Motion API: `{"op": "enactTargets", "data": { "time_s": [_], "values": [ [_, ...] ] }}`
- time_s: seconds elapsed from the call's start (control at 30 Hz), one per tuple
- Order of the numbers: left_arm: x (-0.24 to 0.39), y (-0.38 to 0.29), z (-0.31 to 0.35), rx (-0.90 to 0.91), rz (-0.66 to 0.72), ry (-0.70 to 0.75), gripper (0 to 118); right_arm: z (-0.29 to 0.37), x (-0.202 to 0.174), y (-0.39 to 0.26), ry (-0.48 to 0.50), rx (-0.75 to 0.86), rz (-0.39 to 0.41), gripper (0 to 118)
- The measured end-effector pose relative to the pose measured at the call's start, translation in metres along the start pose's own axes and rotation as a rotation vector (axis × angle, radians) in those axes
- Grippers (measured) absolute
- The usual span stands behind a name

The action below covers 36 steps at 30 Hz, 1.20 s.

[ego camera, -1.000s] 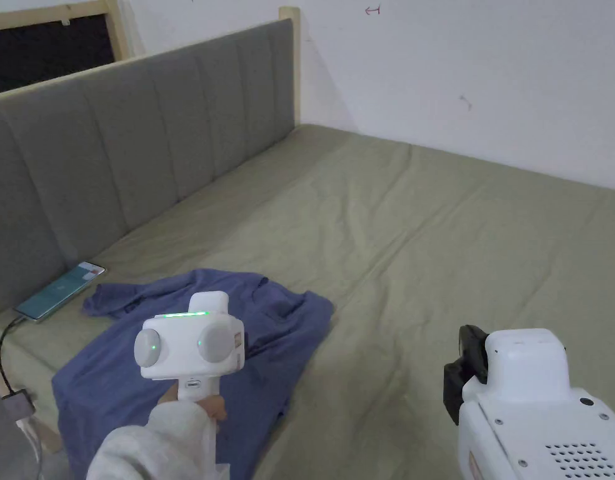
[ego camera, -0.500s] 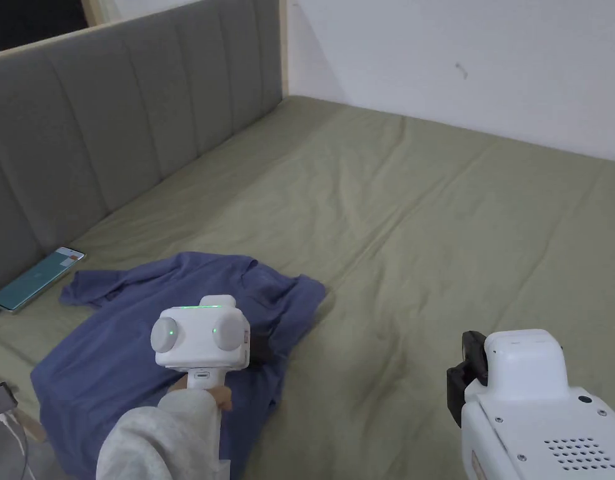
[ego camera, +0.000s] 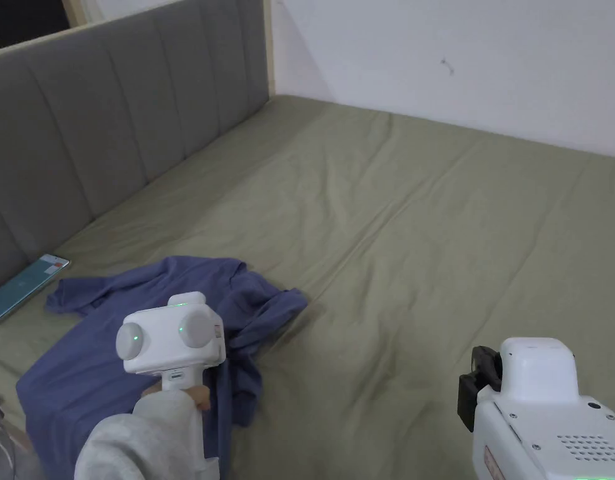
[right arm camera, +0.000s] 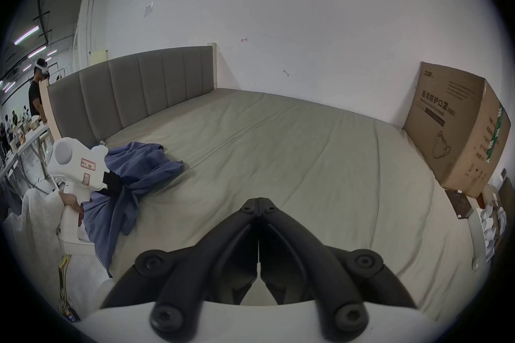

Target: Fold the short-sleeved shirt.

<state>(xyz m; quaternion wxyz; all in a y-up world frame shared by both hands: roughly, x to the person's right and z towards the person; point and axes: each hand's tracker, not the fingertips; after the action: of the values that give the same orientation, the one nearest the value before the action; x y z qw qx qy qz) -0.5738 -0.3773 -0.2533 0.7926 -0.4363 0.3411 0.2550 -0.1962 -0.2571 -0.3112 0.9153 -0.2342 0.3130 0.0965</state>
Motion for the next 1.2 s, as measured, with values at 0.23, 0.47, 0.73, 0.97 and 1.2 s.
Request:
{"op": "enactTargets", "data": {
  "time_s": [0.23, 0.47, 0.73, 0.97, 1.2],
  "values": [
    [-0.014, 0.021, 0.049, 0.042, 0.19, -0.177, 6, 0.021, 0.035, 0.01, -0.08, 0.05, -0.07, 0],
    [0.052, 0.051, 0.117, 0.134, 0.167, -0.412, 6, 0.053, 0.09, 0.018, -0.211, 0.127, -0.167, 0],
    [0.23, 0.013, 0.191, 0.119, -0.167, -0.713, 6, 0.112, 0.161, 0.019, -0.407, 0.199, -0.295, 0],
    [0.37, -0.077, 0.245, 0.011, -0.45, -0.961, 6, 0.166, 0.228, -0.002, -0.61, 0.236, -0.383, 0],
    [0.452, -0.209, 0.192, -0.207, -0.758, -0.882, 6, 0.185, 0.27, -0.044, -0.706, 0.16, -0.476, 0]
  ]
}}
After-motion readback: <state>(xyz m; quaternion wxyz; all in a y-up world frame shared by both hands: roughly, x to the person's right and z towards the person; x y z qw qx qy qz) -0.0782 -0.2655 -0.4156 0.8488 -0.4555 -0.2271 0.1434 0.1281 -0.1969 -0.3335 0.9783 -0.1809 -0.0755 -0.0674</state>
